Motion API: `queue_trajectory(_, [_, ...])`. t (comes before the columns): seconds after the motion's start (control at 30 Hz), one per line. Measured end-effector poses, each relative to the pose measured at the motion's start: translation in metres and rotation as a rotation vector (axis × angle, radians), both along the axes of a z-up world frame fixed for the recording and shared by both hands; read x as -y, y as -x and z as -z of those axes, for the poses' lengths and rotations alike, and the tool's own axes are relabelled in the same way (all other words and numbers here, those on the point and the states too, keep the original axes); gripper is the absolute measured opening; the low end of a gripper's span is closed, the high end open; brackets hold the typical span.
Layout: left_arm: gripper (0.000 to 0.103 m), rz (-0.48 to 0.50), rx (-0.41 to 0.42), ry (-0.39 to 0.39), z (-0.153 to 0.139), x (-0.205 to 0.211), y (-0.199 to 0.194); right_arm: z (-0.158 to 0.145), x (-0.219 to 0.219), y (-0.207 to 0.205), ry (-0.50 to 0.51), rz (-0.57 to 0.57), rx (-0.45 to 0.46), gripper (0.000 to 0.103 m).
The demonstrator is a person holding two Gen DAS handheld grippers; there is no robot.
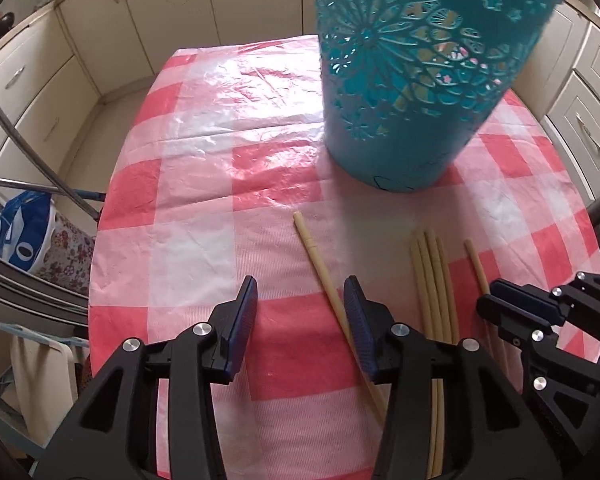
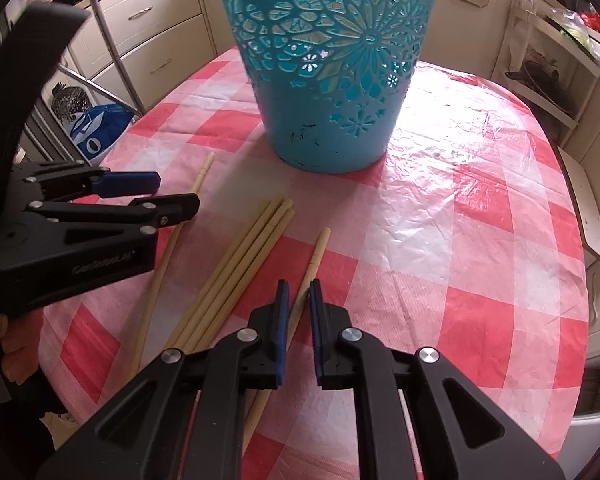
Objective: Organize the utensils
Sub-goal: 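Grasp a wooden stick with the right gripper, then grasp a stick with the left gripper and lift it over the basket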
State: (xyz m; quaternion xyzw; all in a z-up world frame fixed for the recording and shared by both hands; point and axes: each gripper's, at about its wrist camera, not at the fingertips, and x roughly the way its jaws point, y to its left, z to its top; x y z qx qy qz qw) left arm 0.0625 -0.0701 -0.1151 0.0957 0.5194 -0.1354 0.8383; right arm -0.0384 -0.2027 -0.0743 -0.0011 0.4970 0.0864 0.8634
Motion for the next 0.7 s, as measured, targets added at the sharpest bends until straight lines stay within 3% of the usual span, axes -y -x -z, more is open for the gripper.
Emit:
queue_trajectory(0.17, [0.04,0.023,0.02,-0.016,0.002,0.009,0.0,-0.001,0.001,-0.002,-0.001,0.004,-0.006,0.011])
queue_trajectory(0.23, [0.019,0.052,0.028,-0.012,0.001,0.014,0.007,-0.001,-0.001,-0.002,0.004,-0.007,-0.009,0.011])
queue_trajectory(0.33, [0.005,0.1,0.036,-0.019,0.0,0.025,0.014,-0.001,0.0,-0.002,-0.003,-0.016,-0.016,0.008])
queue_trajectory(0.43, [0.005,0.118,0.013,0.023,-0.004,0.025,0.017,-0.001,0.005,-0.002,-0.025,-0.011,-0.021,0.006])
queue_trajectory(0.7, [0.005,0.141,0.114,0.08,-0.041,0.023,0.026,-0.002,0.012,-0.002,-0.04,0.018,-0.021,0.006])
